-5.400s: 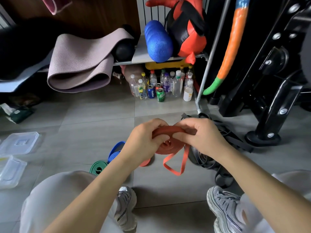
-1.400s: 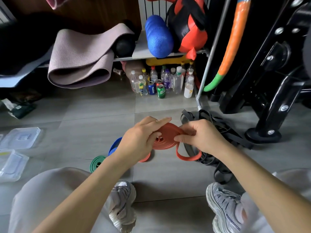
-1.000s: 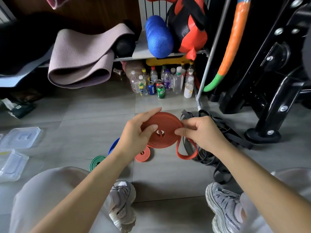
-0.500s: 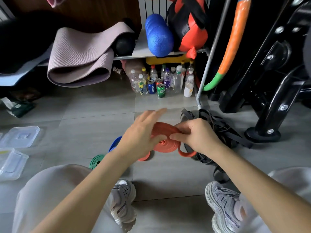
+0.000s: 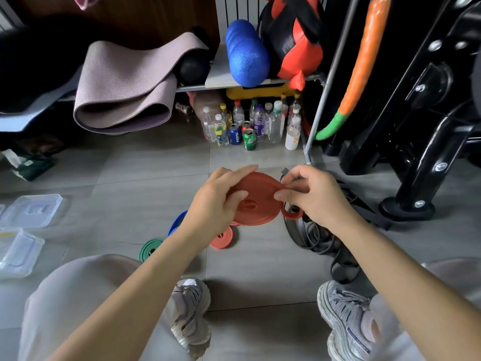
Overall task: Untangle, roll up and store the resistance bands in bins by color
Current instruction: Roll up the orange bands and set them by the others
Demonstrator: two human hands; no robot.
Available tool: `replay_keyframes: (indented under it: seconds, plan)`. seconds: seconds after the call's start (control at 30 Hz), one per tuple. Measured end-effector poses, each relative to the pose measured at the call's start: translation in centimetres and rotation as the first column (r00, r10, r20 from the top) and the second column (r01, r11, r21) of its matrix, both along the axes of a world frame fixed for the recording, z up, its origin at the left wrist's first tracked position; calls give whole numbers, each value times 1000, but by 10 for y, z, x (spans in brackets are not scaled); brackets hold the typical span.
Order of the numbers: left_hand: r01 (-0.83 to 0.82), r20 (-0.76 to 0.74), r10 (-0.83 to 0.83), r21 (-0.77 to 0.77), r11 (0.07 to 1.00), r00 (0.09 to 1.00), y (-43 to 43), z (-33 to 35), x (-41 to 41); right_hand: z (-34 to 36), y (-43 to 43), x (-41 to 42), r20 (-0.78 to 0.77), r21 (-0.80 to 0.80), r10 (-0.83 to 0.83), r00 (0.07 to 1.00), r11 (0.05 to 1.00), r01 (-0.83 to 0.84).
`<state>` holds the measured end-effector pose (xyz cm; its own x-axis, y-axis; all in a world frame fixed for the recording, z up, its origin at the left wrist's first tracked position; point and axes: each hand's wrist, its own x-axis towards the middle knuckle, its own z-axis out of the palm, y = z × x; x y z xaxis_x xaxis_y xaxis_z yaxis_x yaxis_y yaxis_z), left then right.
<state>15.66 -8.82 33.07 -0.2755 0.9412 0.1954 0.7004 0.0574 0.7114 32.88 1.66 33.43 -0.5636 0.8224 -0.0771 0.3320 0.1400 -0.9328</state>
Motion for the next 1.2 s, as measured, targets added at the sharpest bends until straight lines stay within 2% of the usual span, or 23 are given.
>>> replay_keyframes:
  seconds: [0.1,0.23,0.4,0.47,0.53,0.7,0.83,0.93,1.07,1.13,1.2]
  plan:
    - [-42,123,36,53,998,992,-1,6,-1,-2,0,0,-73,-78,-7,997,997,1]
    - [-121,242,96,90,989,965,-1,10,-3,-1,-3,-2,-122,-54,-6,992,999,-1]
    - [-187,352,135,117,975,926,1,10,-3,3,-7,-5,-22,196,-20,1000,980,24]
    - [-213,386,144,142,967,911,3,13,-4,7,-8,-9,43,300,-8,999,954,-5]
    - [-240,409,157,159,958,899,6,18,-7,17,-6,-15,99,335,25,995,940,-57]
    - [-278,432,158,229,933,888,19,38,-17,53,17,-27,39,279,106,994,954,-113]
    - [-255,358,154,254,933,921,30,48,-26,61,39,-40,52,296,125,991,946,-135]
    - [-235,328,157,215,948,932,38,52,-39,60,52,-51,93,324,156,983,929,-178]
    - [-205,318,149,154,967,937,57,48,-61,45,64,-70,201,462,165,966,853,-242]
    - [-204,329,156,115,972,931,69,37,-74,28,68,-82,227,458,188,956,845,-275]
    - [-215,337,187,47,976,923,79,15,-88,1,76,-97,216,377,214,953,882,-283]
